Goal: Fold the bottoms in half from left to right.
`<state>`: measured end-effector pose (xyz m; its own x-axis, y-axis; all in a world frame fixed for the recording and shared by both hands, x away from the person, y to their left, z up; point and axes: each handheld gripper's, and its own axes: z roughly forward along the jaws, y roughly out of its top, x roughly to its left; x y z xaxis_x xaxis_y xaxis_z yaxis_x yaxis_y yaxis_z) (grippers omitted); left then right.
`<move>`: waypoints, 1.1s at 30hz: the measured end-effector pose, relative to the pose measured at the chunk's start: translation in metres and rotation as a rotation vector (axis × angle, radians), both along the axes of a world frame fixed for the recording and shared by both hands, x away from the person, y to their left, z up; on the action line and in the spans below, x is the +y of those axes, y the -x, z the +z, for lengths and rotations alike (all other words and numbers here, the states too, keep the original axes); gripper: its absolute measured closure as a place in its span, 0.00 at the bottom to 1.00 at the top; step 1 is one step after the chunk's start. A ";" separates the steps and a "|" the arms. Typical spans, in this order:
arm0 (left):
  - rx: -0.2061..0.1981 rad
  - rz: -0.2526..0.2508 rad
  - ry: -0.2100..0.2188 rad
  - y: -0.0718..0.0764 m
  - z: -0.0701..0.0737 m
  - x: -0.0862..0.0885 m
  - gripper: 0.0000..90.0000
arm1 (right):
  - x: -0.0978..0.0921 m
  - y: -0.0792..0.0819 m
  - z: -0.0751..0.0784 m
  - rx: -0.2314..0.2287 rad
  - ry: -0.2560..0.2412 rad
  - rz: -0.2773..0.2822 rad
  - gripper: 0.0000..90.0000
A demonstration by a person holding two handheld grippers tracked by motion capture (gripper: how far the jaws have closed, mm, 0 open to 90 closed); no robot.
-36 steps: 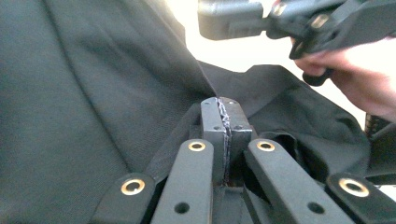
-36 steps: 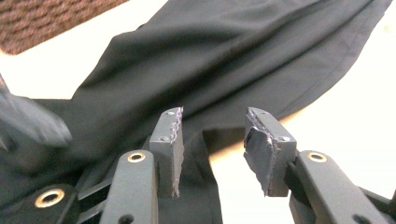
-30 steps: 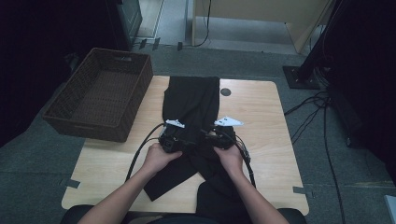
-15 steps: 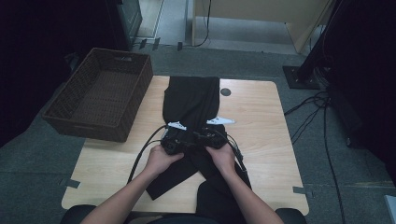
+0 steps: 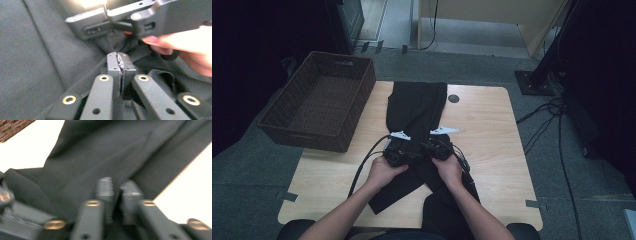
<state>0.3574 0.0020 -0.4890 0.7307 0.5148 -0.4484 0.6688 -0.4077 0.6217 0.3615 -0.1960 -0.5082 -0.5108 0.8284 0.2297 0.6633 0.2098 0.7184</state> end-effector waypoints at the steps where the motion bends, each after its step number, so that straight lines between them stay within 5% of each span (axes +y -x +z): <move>1: -0.016 0.005 0.004 0.000 0.004 0.005 0.90 | -0.002 0.001 0.002 -0.008 0.007 -0.001 0.98; 7: -0.086 0.128 0.026 -0.018 0.029 0.049 0.86 | -0.020 0.002 0.014 -0.037 -0.003 0.001 0.99; 12: -0.097 0.221 -0.024 -0.035 0.022 0.064 0.82 | -0.030 0.002 0.016 -0.037 0.002 0.003 0.98; 17: -0.108 0.245 -0.071 -0.046 0.006 0.059 0.79 | -0.039 0.003 0.017 -0.052 0.032 -0.005 0.98; 28: -0.104 0.230 -0.164 -0.066 -0.016 0.043 0.67 | -0.053 -0.001 0.000 0.006 0.081 -0.017 0.98; 33: -0.091 0.238 -0.151 -0.070 -0.016 0.047 0.61 | -0.061 -0.004 -0.004 0.011 0.074 -0.031 0.98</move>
